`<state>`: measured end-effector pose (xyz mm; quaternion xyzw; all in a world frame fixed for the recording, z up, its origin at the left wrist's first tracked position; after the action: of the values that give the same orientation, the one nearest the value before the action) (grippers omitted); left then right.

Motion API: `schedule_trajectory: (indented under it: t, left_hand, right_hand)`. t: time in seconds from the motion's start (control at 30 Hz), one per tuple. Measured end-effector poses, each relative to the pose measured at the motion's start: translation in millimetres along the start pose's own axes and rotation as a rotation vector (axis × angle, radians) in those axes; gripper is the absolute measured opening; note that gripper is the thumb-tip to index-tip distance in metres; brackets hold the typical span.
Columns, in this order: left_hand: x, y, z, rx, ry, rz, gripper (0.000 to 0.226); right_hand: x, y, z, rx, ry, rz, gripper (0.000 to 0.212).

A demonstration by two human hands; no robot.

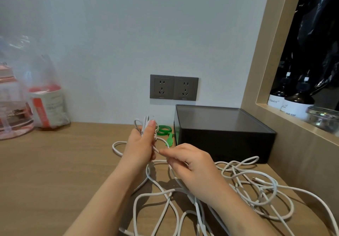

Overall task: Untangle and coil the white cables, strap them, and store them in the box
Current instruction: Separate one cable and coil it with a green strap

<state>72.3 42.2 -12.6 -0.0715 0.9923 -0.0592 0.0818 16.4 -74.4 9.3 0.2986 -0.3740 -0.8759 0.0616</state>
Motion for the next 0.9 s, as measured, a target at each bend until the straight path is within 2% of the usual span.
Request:
schedule_trajectory:
  t: [0.17,0.37,0.43,0.53,0.73,0.8,0.9]
  left_hand:
    - [7,-7,7,0.181,0.091,-0.011,0.045]
    - [12,-14,9,0.103,0.096,0.030,0.039]
    - [11,-10,8,0.116,0.081,0.001,0.039]
    - [8,-4,6,0.259,0.061,-0.027,0.035]
    - [5,1,17,0.632,0.202,-0.092,0.023]
    - [4,-2,21,0.709,0.256,-0.082,0.022]
    - [2,-5,24,0.804,0.304,-0.046,0.023]
  right_hand:
    - [1,0,6,-0.012,0.053,-0.015,0.033]
    - [2,15,3,0.008,0.031,-0.190,0.021]
    - [2,11,1,-0.009,-0.009,-0.148,0.014]
    - [3,6,-4,-0.039,-0.087,-0.069,0.004]
    - [7,-5,-17,-0.297,-0.284,0.167,0.016]
    - [8,-4,-21,-0.367,-0.324,0.171,0.017]
    - [9,3,-33,-0.465,-0.404,0.084,0.015]
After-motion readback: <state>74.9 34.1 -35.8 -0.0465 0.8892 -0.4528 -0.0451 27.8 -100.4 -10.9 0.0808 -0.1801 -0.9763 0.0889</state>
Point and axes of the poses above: each hand's wrist, its own x-axis away from the middle knuckle, its own y-axis out of the back of the hand, z = x × y, the point moved 10 cm from there along -x, towards the middle knuckle, and after that the axes turned 1 degree about x, right-handed, at the moved point
